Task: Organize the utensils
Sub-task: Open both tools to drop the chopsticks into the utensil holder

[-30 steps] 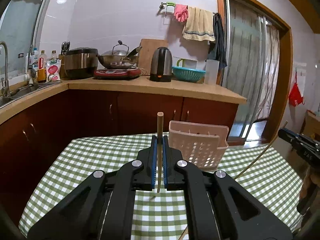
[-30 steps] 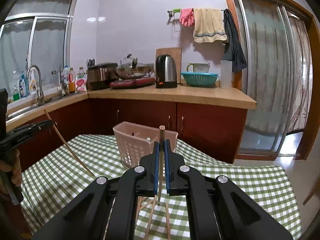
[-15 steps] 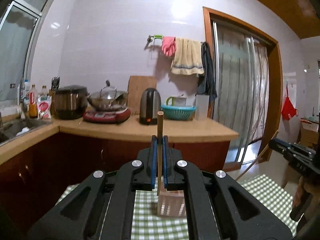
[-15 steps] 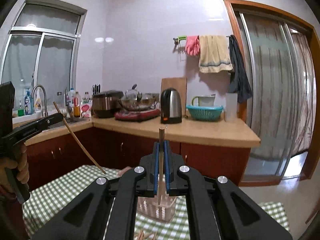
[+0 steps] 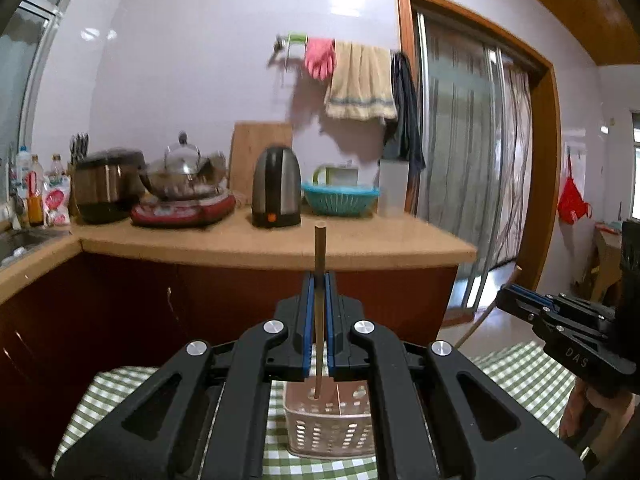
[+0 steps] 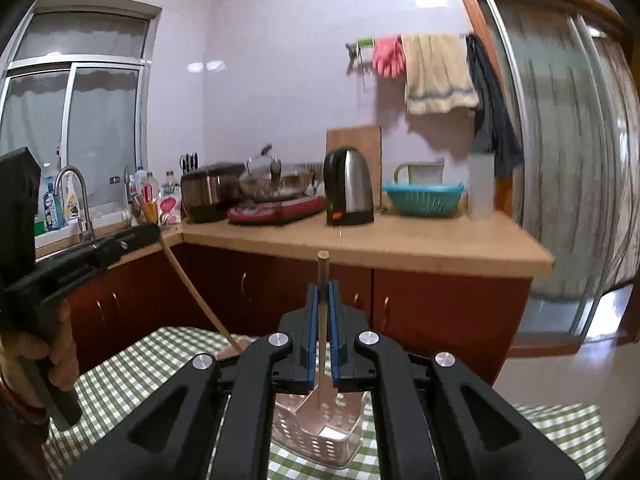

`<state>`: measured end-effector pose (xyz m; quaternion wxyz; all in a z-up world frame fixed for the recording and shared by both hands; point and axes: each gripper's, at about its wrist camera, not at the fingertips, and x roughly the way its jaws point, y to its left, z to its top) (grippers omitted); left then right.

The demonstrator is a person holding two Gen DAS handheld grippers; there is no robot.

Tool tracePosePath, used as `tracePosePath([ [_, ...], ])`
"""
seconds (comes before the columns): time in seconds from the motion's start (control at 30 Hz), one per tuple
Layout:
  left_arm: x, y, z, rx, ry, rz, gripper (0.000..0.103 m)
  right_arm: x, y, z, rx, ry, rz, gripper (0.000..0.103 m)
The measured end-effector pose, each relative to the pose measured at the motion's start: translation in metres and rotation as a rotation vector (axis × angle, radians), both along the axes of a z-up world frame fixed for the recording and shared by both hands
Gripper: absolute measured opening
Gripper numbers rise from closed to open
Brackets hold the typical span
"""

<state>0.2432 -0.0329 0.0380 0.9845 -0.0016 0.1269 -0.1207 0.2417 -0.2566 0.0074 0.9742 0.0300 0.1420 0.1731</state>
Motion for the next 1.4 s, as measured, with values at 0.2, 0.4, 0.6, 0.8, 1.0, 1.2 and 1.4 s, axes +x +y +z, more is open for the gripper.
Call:
tracePosePath([
  [0.2, 0.028, -0.009, -0.046, 0.045, 0.103, 0.000, 0.006, 0.024, 0.004, -0.034, 0.008, 0.093, 0.012, 0.006],
  [0.4, 0.038, -0.011, -0.068, 0.073, 0.152, 0.005, 0.022, 0.025, 0.006, -0.041, -0.014, 0.102, 0.000, 0.025],
  [0.6, 0.027, -0.010, -0.061, 0.083, 0.114, 0.014, 0.054, 0.016, 0.002, -0.031, -0.040, 0.051, -0.041, 0.059],
  [0.8, 0.008, -0.002, -0.053, 0.076, 0.090, 0.032, 0.068, -0.004, -0.003, -0.017, -0.067, 0.014, -0.081, 0.070],
  [1.0, -0.027, 0.008, -0.052, 0.087, 0.055, 0.060, 0.072, -0.039, -0.007, -0.011, -0.066, -0.009, -0.088, 0.070],
  [1.2, -0.066, 0.020, -0.070, 0.079, 0.077, 0.085, 0.073, -0.084, -0.006, -0.025, -0.060, -0.004, -0.094, 0.070],
  [1.4, -0.110, 0.028, -0.104, 0.101, 0.113, 0.112, 0.073, -0.130, -0.003, -0.063, -0.049, 0.053, -0.116, 0.059],
])
